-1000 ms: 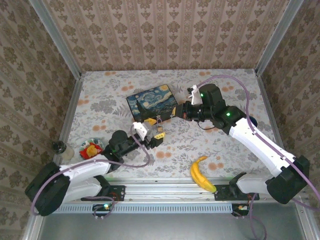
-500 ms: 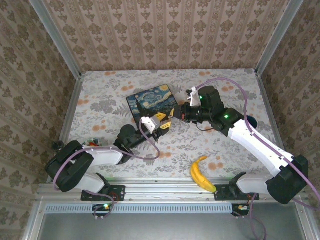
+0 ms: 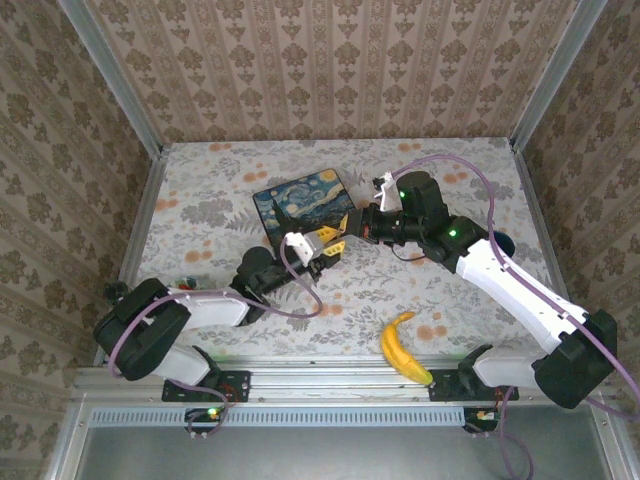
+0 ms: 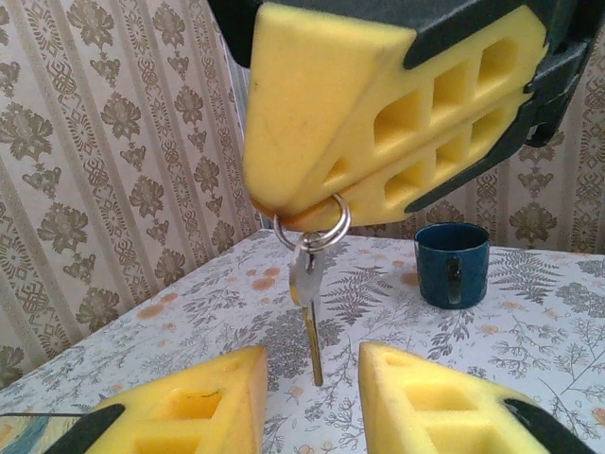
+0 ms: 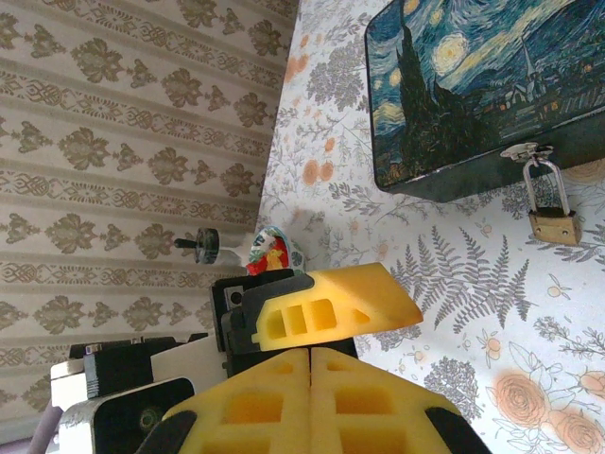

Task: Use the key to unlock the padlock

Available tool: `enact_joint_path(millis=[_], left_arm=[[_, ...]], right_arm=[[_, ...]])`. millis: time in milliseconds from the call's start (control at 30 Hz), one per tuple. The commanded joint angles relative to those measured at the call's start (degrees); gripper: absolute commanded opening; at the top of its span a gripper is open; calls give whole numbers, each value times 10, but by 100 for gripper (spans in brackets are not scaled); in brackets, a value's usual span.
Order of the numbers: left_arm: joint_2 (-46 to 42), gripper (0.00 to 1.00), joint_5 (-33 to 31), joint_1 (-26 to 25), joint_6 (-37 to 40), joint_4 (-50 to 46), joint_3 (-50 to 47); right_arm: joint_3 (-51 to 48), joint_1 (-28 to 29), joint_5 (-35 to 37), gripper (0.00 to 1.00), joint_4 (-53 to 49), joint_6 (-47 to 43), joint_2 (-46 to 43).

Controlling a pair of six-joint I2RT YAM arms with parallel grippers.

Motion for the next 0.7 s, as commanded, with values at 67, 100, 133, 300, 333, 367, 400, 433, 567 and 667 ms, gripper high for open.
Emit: enact_joint_path(millis=[67,100,133,300,333,367,400,433,567,667], left_arm=[[8,29,11,-1,-3,18,21],[8,28,10,-1,-4,18,22],[8,27,11,0,-5,19,22],[8,18,6,2,-9,19,20],[7,15,6,3,-9,19,20],[5,10,6,4,-10,18,19],[4,5,7,4,-10,17,17],[2,0,6,5,-10,15,16],[-22,0,19,14,-1,-18,6],[-70,0,72,36,1,-119,10]], right_arm=[[-9,4,-15,0,9,6,-8],[-9,4,-14,0,8,7,-7],[-9,4,-14,0,8,5,-7],[-9,4,-14,0,5,4,-5],[-10,3,-14,0,5,5,-5],[-10,4,-14,0,5,5,-4],[-9,4,-14,0,3,4,-4],[-8,3,-13,0,2,2,-4],[-3,3,-6,0,-12,-13,-4],[7,2,-4,11,-31,-41,-4]])
